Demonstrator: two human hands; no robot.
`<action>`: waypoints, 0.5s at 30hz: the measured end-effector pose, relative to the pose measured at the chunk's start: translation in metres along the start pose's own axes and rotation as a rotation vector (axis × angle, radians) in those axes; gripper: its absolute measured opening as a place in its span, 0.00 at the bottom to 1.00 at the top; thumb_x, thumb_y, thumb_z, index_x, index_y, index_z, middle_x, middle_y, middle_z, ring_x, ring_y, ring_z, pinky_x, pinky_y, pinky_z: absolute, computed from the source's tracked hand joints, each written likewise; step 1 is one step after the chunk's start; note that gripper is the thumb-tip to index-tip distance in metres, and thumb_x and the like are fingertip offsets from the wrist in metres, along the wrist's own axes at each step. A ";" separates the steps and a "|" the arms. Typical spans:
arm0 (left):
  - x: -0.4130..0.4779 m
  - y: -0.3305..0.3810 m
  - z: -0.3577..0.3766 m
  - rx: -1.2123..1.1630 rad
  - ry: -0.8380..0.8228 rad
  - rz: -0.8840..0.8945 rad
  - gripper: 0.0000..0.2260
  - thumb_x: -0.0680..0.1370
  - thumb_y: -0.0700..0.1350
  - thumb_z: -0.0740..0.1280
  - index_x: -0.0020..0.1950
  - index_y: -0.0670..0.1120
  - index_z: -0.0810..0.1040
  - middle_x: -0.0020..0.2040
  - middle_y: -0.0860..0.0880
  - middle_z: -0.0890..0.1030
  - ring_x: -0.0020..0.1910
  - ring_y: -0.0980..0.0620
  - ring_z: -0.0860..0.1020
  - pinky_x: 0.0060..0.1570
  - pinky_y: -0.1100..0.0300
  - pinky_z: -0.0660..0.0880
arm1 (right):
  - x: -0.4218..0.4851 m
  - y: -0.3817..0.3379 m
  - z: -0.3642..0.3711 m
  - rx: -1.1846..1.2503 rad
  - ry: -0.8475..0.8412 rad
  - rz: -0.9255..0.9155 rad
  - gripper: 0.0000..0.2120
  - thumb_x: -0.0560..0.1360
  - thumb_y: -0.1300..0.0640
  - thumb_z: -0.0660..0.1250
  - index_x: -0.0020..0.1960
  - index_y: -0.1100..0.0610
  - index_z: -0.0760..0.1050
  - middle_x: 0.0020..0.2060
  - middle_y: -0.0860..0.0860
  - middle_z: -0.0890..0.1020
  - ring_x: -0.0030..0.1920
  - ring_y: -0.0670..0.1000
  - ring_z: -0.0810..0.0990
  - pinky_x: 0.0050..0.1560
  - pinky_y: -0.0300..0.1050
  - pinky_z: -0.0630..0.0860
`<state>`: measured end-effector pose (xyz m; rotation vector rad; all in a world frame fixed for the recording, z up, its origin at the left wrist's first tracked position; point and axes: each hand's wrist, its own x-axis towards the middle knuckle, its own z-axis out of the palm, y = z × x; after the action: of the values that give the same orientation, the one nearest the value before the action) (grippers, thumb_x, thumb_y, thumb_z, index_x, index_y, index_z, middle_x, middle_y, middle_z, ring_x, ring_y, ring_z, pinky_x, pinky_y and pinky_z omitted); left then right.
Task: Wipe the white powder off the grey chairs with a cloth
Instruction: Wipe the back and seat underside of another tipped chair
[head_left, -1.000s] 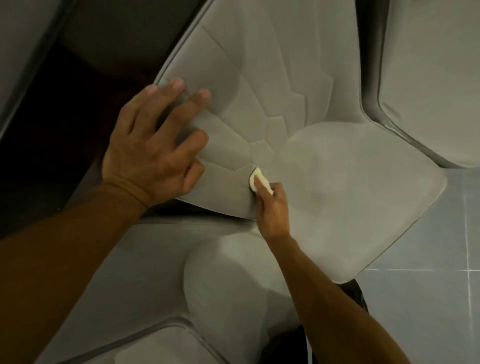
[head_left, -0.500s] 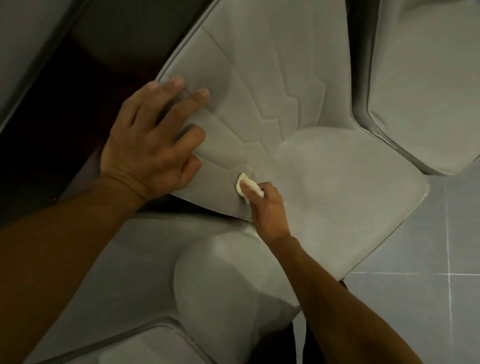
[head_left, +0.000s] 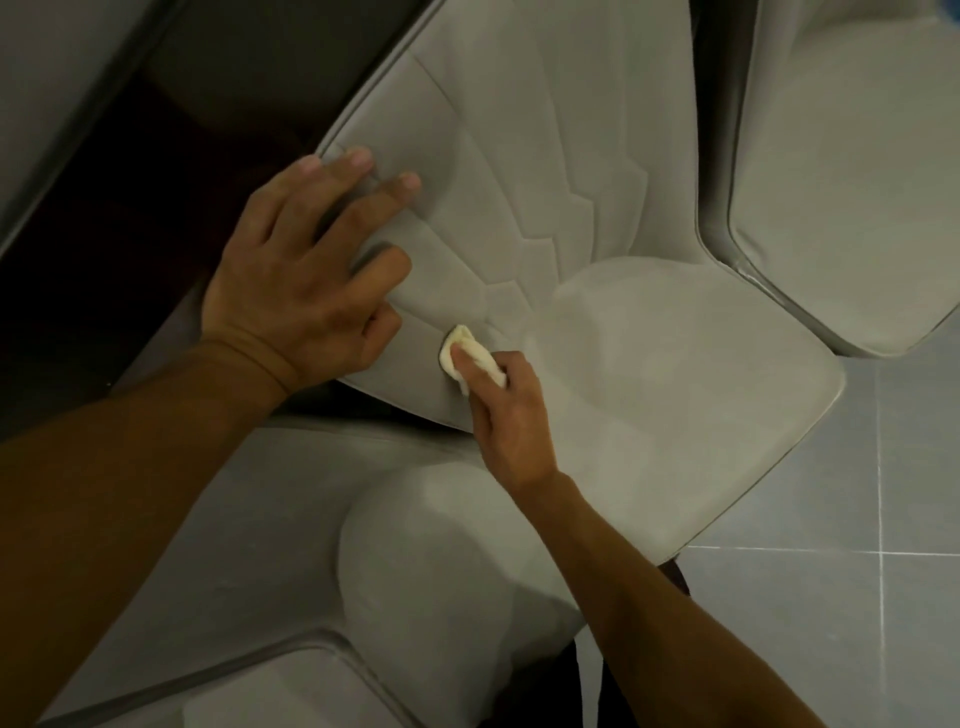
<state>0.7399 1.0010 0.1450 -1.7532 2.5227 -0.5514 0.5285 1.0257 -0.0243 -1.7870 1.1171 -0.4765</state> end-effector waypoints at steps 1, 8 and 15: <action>0.000 0.000 0.000 0.000 -0.006 0.001 0.10 0.76 0.47 0.64 0.48 0.42 0.78 0.73 0.41 0.74 0.73 0.38 0.64 0.72 0.43 0.59 | -0.003 0.003 0.003 -0.036 -0.005 0.005 0.19 0.80 0.56 0.63 0.71 0.51 0.74 0.55 0.51 0.74 0.52 0.50 0.74 0.54 0.36 0.69; 0.001 0.002 -0.001 -0.011 0.003 -0.020 0.10 0.76 0.47 0.62 0.46 0.42 0.78 0.72 0.42 0.75 0.73 0.39 0.64 0.73 0.45 0.58 | -0.013 0.057 -0.002 -0.385 -0.151 0.141 0.26 0.75 0.63 0.67 0.69 0.43 0.74 0.49 0.57 0.76 0.45 0.61 0.77 0.47 0.52 0.75; 0.002 0.002 -0.003 -0.004 -0.031 -0.016 0.10 0.75 0.48 0.62 0.46 0.43 0.78 0.72 0.42 0.75 0.73 0.39 0.64 0.74 0.46 0.55 | -0.016 0.037 0.016 -0.202 -0.154 0.102 0.28 0.77 0.65 0.61 0.74 0.46 0.68 0.58 0.60 0.72 0.55 0.61 0.72 0.56 0.53 0.72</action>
<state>0.7365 1.0008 0.1475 -1.7704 2.4936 -0.5160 0.5138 1.0424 -0.0617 -1.8942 1.1737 -0.1663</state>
